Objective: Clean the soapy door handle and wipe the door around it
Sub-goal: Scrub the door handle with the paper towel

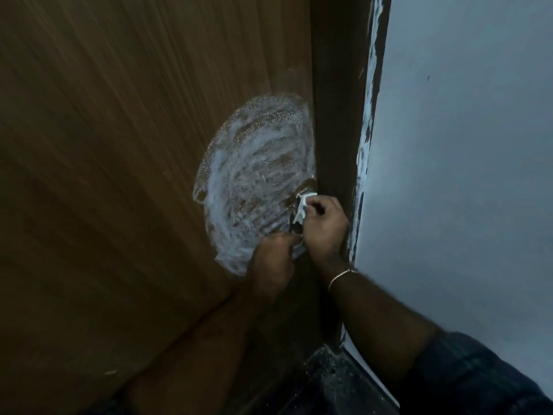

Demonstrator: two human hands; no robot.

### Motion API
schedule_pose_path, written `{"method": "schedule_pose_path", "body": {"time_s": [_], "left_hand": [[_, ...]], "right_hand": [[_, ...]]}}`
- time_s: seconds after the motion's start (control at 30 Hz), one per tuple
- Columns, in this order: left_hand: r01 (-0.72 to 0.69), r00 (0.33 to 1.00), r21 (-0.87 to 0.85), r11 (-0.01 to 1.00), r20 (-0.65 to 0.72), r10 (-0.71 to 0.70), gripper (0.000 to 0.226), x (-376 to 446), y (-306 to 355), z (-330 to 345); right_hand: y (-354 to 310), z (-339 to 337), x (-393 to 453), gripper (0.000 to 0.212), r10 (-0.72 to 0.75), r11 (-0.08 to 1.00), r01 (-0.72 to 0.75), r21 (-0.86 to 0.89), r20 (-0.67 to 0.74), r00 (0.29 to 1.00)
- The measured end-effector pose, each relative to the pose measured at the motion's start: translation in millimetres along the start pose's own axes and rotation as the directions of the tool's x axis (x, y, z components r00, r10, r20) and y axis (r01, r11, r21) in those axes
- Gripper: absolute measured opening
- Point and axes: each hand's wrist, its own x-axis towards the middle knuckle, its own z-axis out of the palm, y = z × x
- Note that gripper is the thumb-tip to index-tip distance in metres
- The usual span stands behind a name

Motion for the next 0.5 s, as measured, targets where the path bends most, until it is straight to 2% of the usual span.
{"method": "schedule_pose_path", "body": {"time_s": [0.1,0.23,0.33,0.43,0.5], "left_hand": [[-0.012,1.0,0.008,1.0,0.002,0.012,0.042,-0.2,0.7,0.0],[-0.006,1.0,0.045,0.999,0.006,0.005,0.042,1.0,0.5,0.4],[-0.01,1.0,0.041,0.999,-0.01,0.011,0.04,2.2,-0.1,1.1],[-0.016,1.0,0.052,0.999,0.006,0.016,0.04,1.6,0.2,0.7],[-0.024,1.0,0.044,0.999,-0.003,0.025,0.04,2.4,-1.0,0.9]], "right_hand": [[-1.5,1.2,-0.4,0.021,0.075,0.997,-0.074,0.02,-0.043,0.996],[0.0,-0.1,-1.2,0.021,-0.021,0.999,0.022,-0.036,0.026,0.999],[0.1,0.0,1.4,0.019,0.026,1.0,-0.026,-0.015,-0.047,0.999],[0.0,0.1,-0.4,0.018,-0.016,1.0,0.016,-0.004,-0.005,1.0],[-0.4,-0.4,1.5,0.017,0.006,1.0,-0.007,-0.007,-0.036,0.999]]}}
